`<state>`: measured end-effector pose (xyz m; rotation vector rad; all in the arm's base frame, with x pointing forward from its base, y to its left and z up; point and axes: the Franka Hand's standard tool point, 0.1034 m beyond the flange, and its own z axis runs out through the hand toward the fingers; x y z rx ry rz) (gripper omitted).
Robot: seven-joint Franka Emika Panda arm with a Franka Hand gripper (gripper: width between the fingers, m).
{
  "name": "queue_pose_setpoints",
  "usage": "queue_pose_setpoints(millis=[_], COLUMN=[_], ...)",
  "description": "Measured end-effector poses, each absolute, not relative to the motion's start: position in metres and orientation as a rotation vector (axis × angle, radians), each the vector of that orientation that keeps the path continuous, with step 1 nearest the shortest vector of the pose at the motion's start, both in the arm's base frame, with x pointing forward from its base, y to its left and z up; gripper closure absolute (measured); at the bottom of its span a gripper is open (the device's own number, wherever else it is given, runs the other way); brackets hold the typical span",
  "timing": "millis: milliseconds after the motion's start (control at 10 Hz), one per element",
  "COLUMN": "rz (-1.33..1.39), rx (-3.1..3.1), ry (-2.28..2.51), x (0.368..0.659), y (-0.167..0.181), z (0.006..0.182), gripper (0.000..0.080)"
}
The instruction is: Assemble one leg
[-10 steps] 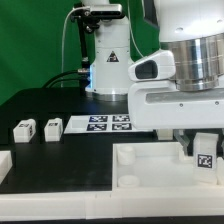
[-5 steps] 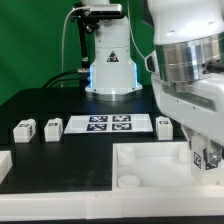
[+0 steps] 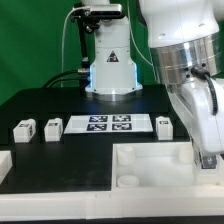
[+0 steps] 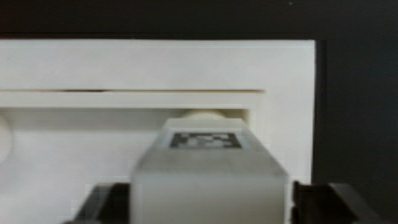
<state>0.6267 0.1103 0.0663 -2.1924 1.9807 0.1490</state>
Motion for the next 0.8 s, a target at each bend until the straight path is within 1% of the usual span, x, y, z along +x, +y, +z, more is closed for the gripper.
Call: queue_pose_setpoints(millis=[100,200,300,500,600,800], rz=[0.136,0.113,0.089,0.062,0.036,-0.030], rx=[-2.309,-2.399,-2.505,-2.638,-2.739,-2.959], ry=[1.833,1.699,1.529,1.281,1.077,0.476], x=[0.6260,0.6278,0.6286,0.6280,0.6277,0.6269], y=[0.1148,0.1157,0.1154,0.1142,0.1128,0.1085], z=[0.0661,0.0705,0.0723,0.0702,0.0695,0.0682], gripper=[0.0241,0.0169,0.0155,0.0155,0.0151,0.0151])
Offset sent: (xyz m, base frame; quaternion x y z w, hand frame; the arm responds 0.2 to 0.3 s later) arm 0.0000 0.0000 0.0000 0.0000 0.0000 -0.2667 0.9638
